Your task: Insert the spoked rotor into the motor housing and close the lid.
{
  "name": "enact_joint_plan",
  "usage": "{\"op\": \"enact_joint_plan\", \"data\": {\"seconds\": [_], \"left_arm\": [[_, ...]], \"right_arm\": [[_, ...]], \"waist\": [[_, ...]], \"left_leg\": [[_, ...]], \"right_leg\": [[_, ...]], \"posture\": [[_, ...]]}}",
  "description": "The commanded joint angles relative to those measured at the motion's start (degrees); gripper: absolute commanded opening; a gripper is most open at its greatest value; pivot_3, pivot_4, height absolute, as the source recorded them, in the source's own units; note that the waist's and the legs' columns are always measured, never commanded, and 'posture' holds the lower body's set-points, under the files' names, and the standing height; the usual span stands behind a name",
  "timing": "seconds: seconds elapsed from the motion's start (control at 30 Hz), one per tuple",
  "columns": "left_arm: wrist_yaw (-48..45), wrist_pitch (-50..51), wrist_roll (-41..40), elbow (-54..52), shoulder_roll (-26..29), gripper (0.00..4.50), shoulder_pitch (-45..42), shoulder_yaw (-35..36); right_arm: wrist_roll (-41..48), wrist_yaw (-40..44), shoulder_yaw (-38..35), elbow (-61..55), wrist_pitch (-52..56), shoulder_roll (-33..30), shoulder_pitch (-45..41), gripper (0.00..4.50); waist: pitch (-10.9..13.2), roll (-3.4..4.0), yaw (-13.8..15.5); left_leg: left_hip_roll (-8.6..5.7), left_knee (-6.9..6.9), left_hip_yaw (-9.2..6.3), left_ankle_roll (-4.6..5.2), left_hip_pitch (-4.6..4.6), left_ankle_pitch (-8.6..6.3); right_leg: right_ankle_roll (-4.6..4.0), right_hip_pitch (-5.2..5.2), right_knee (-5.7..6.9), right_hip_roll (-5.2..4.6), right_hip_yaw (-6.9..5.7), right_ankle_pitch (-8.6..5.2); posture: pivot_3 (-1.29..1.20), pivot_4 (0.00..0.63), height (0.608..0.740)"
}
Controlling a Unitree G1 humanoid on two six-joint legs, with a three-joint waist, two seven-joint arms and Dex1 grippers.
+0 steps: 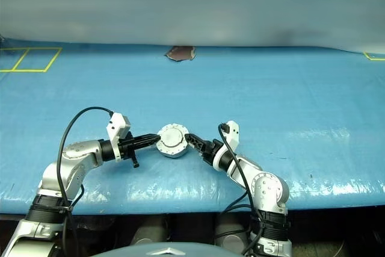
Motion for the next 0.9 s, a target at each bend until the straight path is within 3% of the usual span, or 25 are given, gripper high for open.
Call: {"op": "enact_joint_plan", "data": {"seconds": [0.03, 0.17, 0.53, 0.63, 0.8, 0.9], "left_arm": [[-0.1, 0.2, 0.4, -1.2, 0.4, 0.00, -0.1, -1.2], [-0.1, 0.2, 0.6, -1.1, 0.3, 0.00, -0.2, -1.2], [0.4, -0.4, 1.0, -1.2, 0.3, 0.00, 0.1, -1.0], [0.5, -0.5, 1.0, -1.1, 0.3, 0.00, 0.0, -1.1], [0.6, -0.7, 1.2, -1.0, 0.5, 0.00, 0.0, -1.2], [0.6, -0.8, 1.5, -0.9, 0.5, 0.00, -0.1, -1.3]], "right_arm": [[3.5, -0.4, 0.7, 3.5, 0.1, 6.2, 0.3, 4.30], [5.5, 0.1, 1.9, 5.5, -0.5, 5.7, 0.0, 3.26], [8.3, 0.7, 3.8, 7.4, -1.9, 4.7, -1.0, 3.26], [9.3, 0.8, 3.7, 8.0, -2.0, 4.8, -1.1, 2.67], [10.8, 1.3, 4.0, 8.5, -2.8, 4.4, -1.2, 1.26], [11.2, 1.1, 4.1, 8.8, -3.1, 4.2, -1.2, 1.25]], "waist": [[0.0, 0.00, 0.0], [0.0, 0.00, 0.0], [0.0, 0.00, 0.0], [0.0, 0.00, 0.0], [0.0, 0.04, 0.0], [0.0, 0.04, 0.0]], "left_leg": [[0.00, 0.00, 0.00, 0.00, 0.00, 0.00], [0.02, 0.00, 0.00, 0.00, 0.01, 0.00], [0.03, 0.00, 0.00, 0.00, 0.01, 0.00], [0.03, 0.00, 0.00, 0.00, 0.00, 0.00], [0.04, 0.01, 0.00, 0.00, -0.03, 0.00], [0.04, 0.01, 0.00, 0.00, -0.05, 0.00]], "right_leg": [[0.00, 0.00, 0.00, 0.00, 0.00, 0.00], [-0.01, 0.01, 0.01, 0.02, 0.00, 0.00], [-0.01, 0.00, 0.01, 0.03, 0.00, -0.01], [-0.01, 0.00, 0.00, 0.03, 0.00, -0.01], [-0.01, -0.04, 0.01, 0.03, 0.00, -0.01], [-0.01, -0.06, 0.00, 0.03, 0.00, -0.01]], "posture": [[0.00, 0.150, 0.740], [0.00, 0.150, 0.740], [0.00, 0.150, 0.740], [0.00, 0.150, 0.740], [0.00, 0.150, 0.740], [0.00, 0.150, 0.740]]}}
